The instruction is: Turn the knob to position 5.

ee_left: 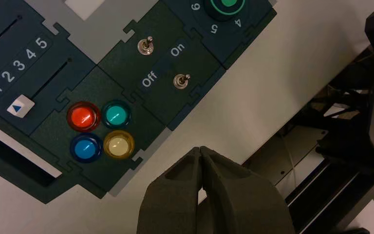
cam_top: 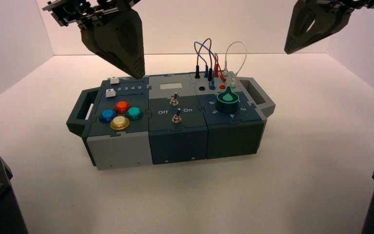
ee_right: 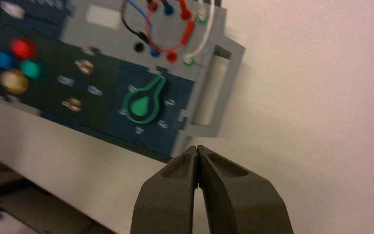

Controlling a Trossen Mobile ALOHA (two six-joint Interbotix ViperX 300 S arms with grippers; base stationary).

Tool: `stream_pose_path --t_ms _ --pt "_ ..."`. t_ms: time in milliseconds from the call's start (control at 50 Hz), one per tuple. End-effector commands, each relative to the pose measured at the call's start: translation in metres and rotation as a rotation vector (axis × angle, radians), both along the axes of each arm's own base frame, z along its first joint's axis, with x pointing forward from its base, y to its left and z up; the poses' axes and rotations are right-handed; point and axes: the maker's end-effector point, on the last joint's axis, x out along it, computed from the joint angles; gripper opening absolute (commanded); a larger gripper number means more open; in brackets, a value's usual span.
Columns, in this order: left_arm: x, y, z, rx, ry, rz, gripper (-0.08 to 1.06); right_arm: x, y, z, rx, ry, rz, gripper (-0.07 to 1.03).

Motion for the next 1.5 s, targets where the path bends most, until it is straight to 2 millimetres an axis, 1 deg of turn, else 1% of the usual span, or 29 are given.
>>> stream_pose_path --t_ms 20,160,280,540,700,860,1020,1280,1500 --pt "0.002 -0.003 0.007 -0.018 -0.02 -0.007 -0.03 0.012 0.001 0.008 -0.047 -0.03 0.052 -0.03" --pt "0.002 -0.002 0.006 -0.013 -0.024 -0.013 -0.03 0.017 0.005 0.008 -0.065 -0.032 0.094 -0.03" --pt "0.002 -0.002 0.006 -0.012 -0.026 -0.015 -0.03 0.019 0.013 0.003 -0.083 -0.015 0.129 -0.03" --pt "0.003 -0.002 0.006 -0.009 -0.029 -0.022 -0.03 0.023 0.032 -0.032 -0.129 0.073 0.189 -0.03" --pt "0.003 -0.002 0.006 -0.01 -0.031 -0.023 -0.03 0.026 0.041 -0.046 -0.151 0.104 0.218 -0.03" --pt "0.003 -0.002 0.006 -0.009 -0.03 -0.023 -0.03 0.033 0.045 -0.047 -0.154 0.103 0.222 -0.03" --pt "0.003 -0.001 0.005 -0.006 -0.03 -0.023 -0.03 0.033 0.053 -0.05 -0.16 0.109 0.246 -0.03" --pt "0.003 -0.001 0.006 -0.006 -0.033 -0.025 -0.03 0.037 0.069 -0.059 -0.176 0.132 0.283 -0.03" --pt "0.004 -0.001 0.007 -0.006 -0.038 -0.027 -0.03 0.043 0.073 -0.065 -0.186 0.139 0.295 -0.03"
